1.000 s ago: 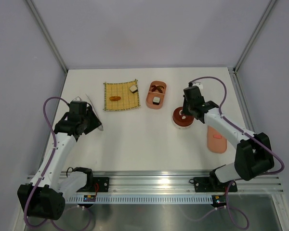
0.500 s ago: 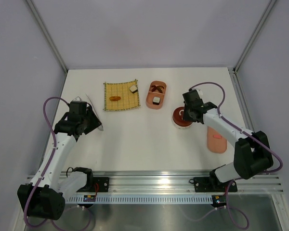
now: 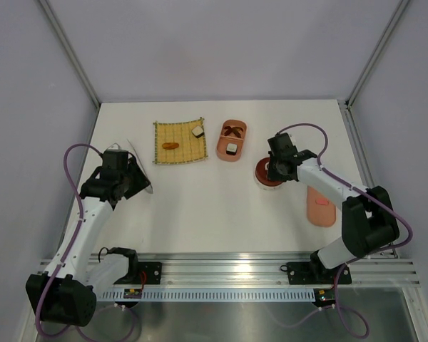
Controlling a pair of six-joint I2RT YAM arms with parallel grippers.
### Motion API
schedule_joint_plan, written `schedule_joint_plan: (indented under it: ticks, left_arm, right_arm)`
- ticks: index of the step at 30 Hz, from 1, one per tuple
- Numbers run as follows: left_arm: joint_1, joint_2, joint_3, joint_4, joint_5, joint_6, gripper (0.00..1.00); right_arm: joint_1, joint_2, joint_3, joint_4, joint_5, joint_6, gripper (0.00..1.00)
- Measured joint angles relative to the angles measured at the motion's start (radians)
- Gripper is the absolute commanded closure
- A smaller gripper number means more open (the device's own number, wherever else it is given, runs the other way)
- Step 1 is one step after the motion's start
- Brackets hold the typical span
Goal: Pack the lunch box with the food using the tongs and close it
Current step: Close the box lid on the packing box.
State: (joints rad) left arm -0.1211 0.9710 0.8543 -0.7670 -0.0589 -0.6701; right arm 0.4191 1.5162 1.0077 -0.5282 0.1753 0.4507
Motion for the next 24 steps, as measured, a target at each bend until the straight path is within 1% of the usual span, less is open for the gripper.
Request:
schedule_joint_plan:
  ticks: [3, 6, 9, 13, 17, 21, 24]
  left_arm:
    - [0.000, -0.001, 0.000, 0.000, 0.000, 0.000, 0.52]
    - [0.000, -0.001, 0.000, 0.000, 0.000, 0.000, 0.52]
    - [0.000, -0.001, 0.000, 0.000, 0.000, 0.000, 0.52]
    - [0.000, -0.002, 0.000, 0.000, 0.001, 0.000, 0.52]
    - [0.000, -0.003, 0.000, 0.000, 0.001, 0.000, 0.52]
    - [0.000, -0.003, 0.000, 0.000, 0.001, 0.000, 0.52]
    - [0.000, -0.003, 0.000, 0.000, 0.002, 0.000, 0.52]
  right_arm:
    - [0.000, 0.005, 0.017, -0.005, -0.013, -0.001, 0.72]
    - [0.000, -0.002, 0.047, -0.061, -0.011, -0.009, 0.71]
    - [0.000, -0.035, 0.117, -0.112, 0.000, -0.019, 0.71]
    - [0.000, -0.097, 0.183, -0.104, 0.026, -0.029, 0.71]
    - [0.000, -0.096, 0.159, -0.086, 0.024, -0.027, 0.71]
    - [0.000, -0.037, 0.071, -0.075, 0.008, -0.016, 0.72]
    - [0.000, 0.000, 0.040, -0.077, -0.003, -0.008, 0.71]
